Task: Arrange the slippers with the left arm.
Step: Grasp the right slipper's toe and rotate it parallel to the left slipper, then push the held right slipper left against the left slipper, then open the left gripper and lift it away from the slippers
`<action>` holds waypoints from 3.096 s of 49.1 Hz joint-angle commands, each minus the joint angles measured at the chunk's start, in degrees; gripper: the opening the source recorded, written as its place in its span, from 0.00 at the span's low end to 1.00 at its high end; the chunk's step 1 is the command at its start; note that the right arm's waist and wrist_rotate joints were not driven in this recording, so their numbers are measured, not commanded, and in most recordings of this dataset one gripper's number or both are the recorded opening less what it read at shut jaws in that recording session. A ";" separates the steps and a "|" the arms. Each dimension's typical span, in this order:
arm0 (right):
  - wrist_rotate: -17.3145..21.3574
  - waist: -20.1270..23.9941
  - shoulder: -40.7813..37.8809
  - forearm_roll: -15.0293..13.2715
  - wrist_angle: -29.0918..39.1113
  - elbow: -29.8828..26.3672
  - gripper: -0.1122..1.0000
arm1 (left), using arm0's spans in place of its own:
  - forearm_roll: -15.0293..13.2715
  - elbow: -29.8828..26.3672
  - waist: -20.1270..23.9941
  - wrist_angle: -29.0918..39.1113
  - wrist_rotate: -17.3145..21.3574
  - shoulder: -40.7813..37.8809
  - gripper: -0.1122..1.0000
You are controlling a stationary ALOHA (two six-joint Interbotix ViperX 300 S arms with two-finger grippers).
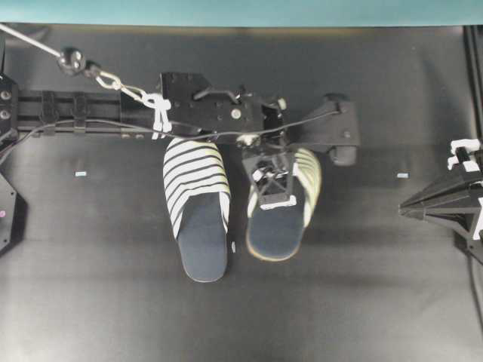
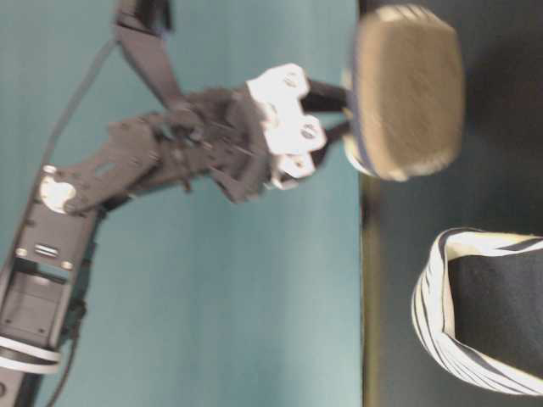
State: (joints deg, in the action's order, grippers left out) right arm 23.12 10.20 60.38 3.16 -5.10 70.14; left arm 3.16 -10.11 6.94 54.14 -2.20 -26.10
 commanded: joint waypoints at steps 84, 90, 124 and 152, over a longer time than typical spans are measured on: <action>0.00 0.00 -0.26 0.00 -1.05 0.44 0.10 | 0.26 11.60 -1.58 -7.03 -26.37 3.43 0.11; 0.09 0.00 -0.26 0.09 -1.05 0.44 0.10 | 0.26 11.60 -1.76 -7.12 -26.46 3.78 0.14; 0.09 0.00 -0.26 0.09 -1.32 0.44 0.10 | 0.26 7.12 -5.45 -6.86 -8.44 17.67 0.89; 0.09 0.00 0.18 0.00 -1.32 0.44 0.10 | 0.18 23.55 -12.30 -19.07 -2.99 38.85 0.89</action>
State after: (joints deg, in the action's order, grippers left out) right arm 23.12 10.20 60.73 3.16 -5.89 71.02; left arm 3.25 10.46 -5.27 39.46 -5.01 7.91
